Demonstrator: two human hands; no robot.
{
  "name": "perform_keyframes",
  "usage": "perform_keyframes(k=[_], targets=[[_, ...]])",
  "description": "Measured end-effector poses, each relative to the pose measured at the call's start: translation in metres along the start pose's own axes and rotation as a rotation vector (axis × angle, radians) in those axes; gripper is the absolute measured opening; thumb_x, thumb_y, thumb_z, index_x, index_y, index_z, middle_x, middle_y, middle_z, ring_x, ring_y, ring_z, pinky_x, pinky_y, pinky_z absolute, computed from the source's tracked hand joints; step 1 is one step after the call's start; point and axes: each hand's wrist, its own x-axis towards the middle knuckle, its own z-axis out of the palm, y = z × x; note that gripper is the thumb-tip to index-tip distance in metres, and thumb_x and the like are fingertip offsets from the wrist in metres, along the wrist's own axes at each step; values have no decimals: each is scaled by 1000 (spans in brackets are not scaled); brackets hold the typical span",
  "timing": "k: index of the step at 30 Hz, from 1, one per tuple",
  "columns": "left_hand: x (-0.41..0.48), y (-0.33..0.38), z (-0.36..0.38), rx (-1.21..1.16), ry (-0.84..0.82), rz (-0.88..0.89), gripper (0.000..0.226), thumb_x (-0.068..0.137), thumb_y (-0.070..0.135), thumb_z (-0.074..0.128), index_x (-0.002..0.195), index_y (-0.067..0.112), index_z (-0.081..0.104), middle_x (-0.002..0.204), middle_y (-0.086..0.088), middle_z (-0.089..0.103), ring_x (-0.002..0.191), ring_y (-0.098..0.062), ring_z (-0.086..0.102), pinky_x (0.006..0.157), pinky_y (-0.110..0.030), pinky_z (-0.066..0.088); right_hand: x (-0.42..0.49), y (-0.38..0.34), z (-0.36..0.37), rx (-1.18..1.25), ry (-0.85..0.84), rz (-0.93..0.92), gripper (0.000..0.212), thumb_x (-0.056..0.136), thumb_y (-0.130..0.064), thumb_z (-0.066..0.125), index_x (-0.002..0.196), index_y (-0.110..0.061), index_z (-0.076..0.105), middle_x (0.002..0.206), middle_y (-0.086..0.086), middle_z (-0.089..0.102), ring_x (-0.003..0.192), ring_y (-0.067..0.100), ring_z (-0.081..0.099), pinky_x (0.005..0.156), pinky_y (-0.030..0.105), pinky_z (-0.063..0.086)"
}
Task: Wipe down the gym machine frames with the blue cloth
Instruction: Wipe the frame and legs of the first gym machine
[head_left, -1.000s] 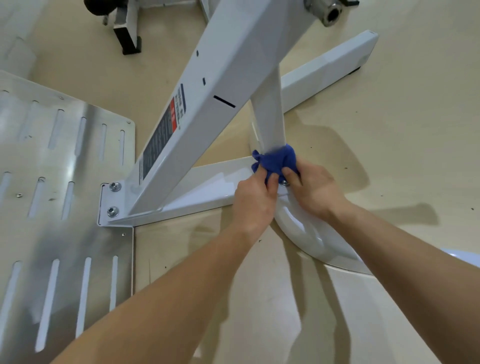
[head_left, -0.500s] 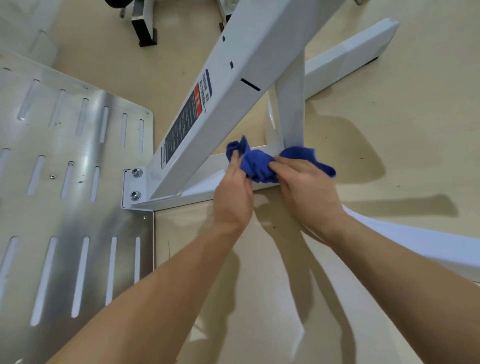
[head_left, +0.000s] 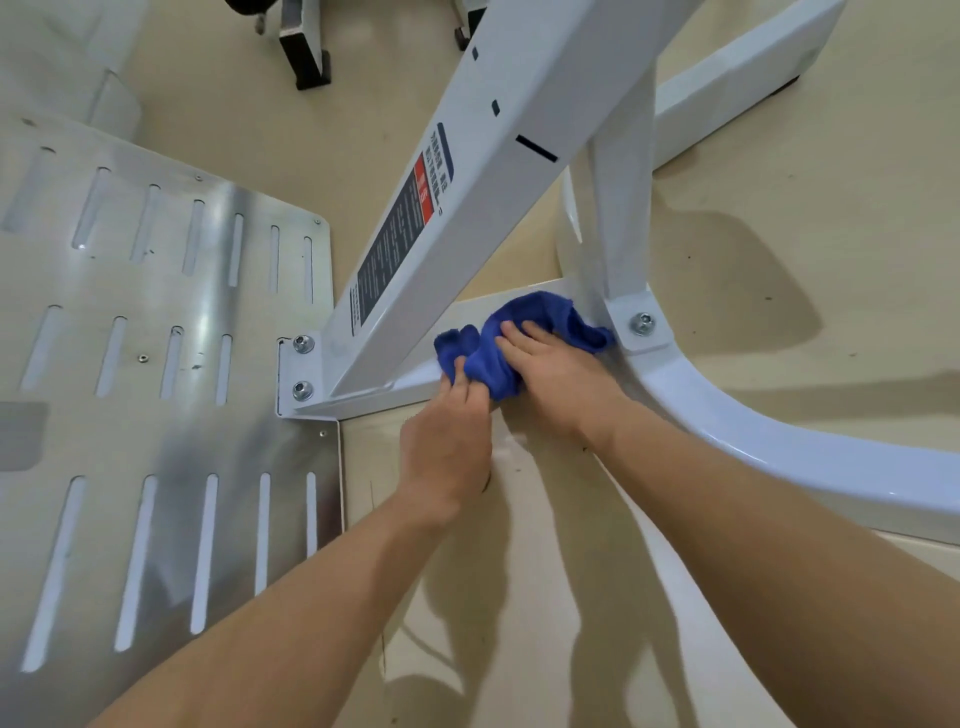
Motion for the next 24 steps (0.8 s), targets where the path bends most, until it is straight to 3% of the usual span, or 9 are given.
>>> perform_keyframes(k=[2, 4, 7, 9, 10, 13, 19, 24], targets=[[-9, 1, -11, -48, -18, 9, 24, 93, 12, 48, 115, 21, 51, 119, 1, 62, 87, -25, 64, 56, -35, 39, -9, -4, -3, 107, 74, 3, 49, 100, -22, 50, 149, -21, 42, 158, -2, 36, 145, 19, 31, 113, 28, 28], [-16, 1, -19, -193, -12, -21, 5, 99, 20, 47, 96, 20, 50, 97, 0, 63, 79, -28, 60, 60, -38, 40, -17, -11, -11, 190, 124, 41, 30, 96, -23, 53, 125, -25, 63, 128, 0, 65, 119, 21, 57, 94, 32, 46], [-33, 0, -36, -399, 38, -93, 23, 101, 30, 48, 81, 19, 42, 86, -4, 62, 77, -31, 57, 61, -38, 37, -40, -27, -28, 358, 135, 140, 19, 91, -20, 52, 100, -26, 67, 90, -4, 70, 85, 21, 63, 70, 38, 53], [-54, -3, -51, -485, 6, -147, 22, 99, 34, 50, 89, 15, 54, 93, -4, 65, 84, -30, 60, 67, -41, 44, -66, -41, -39, 335, 108, 173, 16, 87, -19, 52, 95, -25, 65, 84, -4, 68, 81, 22, 63, 65, 39, 53], [-67, -4, -58, -516, -57, -188, 23, 99, 36, 50, 102, 16, 59, 103, -2, 66, 91, -28, 61, 73, -41, 47, -80, -48, -44, 332, 82, 191, 15, 86, -19, 52, 93, -24, 64, 82, -2, 68, 78, 25, 63, 64, 41, 55], [-112, -12, -84, -558, -293, -272, 45, 99, 39, 49, 139, 20, 48, 134, 0, 58, 118, -22, 57, 96, -43, 47, -119, -69, -64, 368, 21, 257, 13, 90, -20, 51, 94, -22, 64, 80, 2, 67, 69, 25, 64, 63, 44, 57], [-197, -19, -178, -500, -547, -318, 44, 102, 36, 44, 141, 18, 45, 140, -1, 53, 126, -22, 51, 105, -37, 41, -195, -120, -128, 452, -51, 314, 11, 87, -20, 55, 88, -28, 63, 76, -7, 67, 74, 19, 64, 68, 42, 56], [-236, -25, -282, -484, -643, -353, 44, 102, 35, 43, 142, 17, 46, 145, -1, 48, 130, -20, 48, 106, -31, 36, -254, -164, -217, 489, -176, 350, 12, 83, -17, 55, 84, -28, 61, 69, -5, 67, 63, 16, 64, 64, 40, 58]])
